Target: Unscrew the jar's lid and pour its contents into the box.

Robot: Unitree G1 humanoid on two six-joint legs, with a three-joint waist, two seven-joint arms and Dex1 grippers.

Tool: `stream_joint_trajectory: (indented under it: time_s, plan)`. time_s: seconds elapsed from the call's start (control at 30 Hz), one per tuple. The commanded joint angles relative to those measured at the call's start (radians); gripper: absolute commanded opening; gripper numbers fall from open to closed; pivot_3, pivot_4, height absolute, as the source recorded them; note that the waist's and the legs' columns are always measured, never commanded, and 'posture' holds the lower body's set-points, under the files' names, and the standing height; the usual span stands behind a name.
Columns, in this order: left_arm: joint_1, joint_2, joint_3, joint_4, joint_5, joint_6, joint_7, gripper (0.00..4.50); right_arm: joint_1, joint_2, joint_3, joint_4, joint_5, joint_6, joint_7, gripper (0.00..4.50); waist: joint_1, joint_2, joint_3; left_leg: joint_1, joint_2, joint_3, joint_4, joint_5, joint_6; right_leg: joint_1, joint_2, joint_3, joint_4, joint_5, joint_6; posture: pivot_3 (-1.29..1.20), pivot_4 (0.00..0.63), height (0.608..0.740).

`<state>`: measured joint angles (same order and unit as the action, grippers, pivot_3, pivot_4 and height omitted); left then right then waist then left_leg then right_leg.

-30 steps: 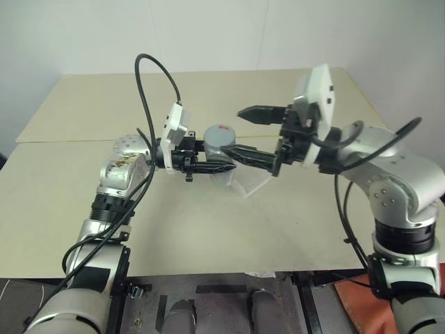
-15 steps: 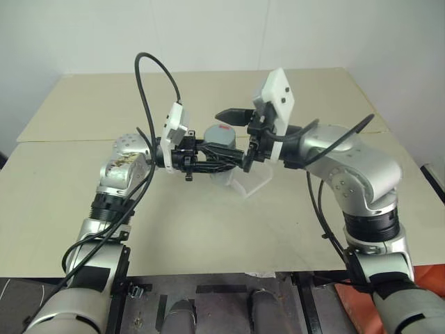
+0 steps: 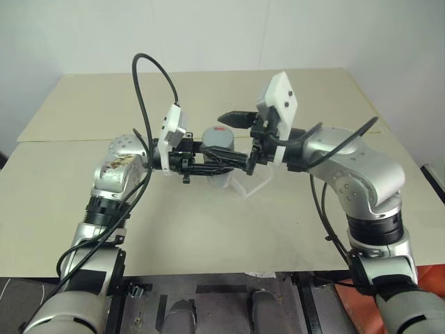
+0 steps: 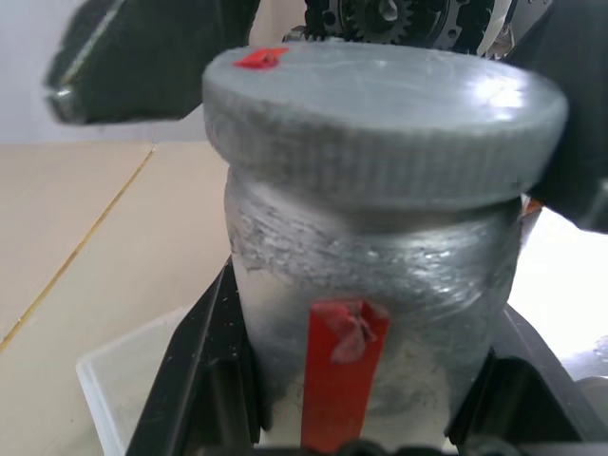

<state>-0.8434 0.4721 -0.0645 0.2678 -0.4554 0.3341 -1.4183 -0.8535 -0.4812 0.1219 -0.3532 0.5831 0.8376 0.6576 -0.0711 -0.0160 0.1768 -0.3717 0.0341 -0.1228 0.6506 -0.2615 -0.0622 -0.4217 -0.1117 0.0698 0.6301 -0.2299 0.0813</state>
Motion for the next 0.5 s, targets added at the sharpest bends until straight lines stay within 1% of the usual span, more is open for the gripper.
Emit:
stream_joint_trajectory:
  time_s: [0.03, 0.23, 0.5]
  plan:
    - [0.002, 0.023, 0.017, -0.055, -0.026, -0.006, -0.025, 1.92, 0.014, -0.05, -0.098, -0.007, -0.01, -0.019, -0.012, 4.49, -0.001, 0.0, 0.0, 0.0, 0.0, 0.0, 0.0, 0.0, 0.0, 0.0, 0.0, 0.0, 0.0, 0.0, 0.0, 0.0, 0.15, 0.74]
    - [-0.002, 0.029, 0.016, -0.047, -0.024, -0.008, -0.026, 1.92, 0.038, -0.097, -0.12, -0.01, 0.005, -0.025, 0.0, 4.49, -0.001, 0.0, 0.0, 0.0, 0.0, 0.0, 0.0, 0.0, 0.0, 0.0, 0.0, 0.0, 0.0, 0.0, 0.0, 0.0, 0.15, 0.74]
    - [-0.002, 0.03, 0.016, -0.049, -0.025, -0.008, -0.024, 1.92, 0.067, -0.132, -0.134, -0.034, 0.02, -0.019, 0.027, 4.49, 0.001, 0.0, 0.0, 0.0, 0.0, 0.0, 0.0, 0.0, 0.0, 0.0, 0.0, 0.0, 0.0, 0.0, 0.0, 0.0, 0.15, 0.74]
